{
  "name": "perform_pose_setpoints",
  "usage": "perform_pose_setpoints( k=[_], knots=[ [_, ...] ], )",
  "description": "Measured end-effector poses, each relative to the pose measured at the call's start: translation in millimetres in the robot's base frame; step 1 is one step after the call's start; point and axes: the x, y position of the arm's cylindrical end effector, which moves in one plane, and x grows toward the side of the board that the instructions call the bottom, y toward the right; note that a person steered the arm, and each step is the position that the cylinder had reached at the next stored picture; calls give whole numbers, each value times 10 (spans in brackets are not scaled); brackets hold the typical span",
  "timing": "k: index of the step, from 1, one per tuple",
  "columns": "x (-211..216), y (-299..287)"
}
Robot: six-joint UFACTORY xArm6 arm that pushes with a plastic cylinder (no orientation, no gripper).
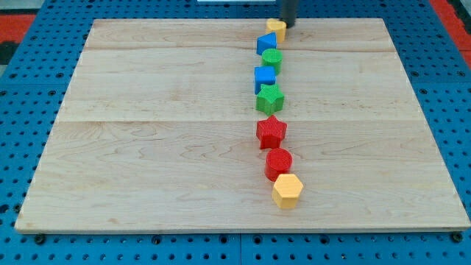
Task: Point your arm to the line of blocks
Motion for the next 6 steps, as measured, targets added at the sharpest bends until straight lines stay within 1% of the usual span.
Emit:
perform_pose_setpoints(
  k=[1, 2, 3, 4, 6],
  knots=[
    [653, 86],
    [136, 482],
    [-378, 317],
    [-392, 114],
    [-375, -619]
  ],
)
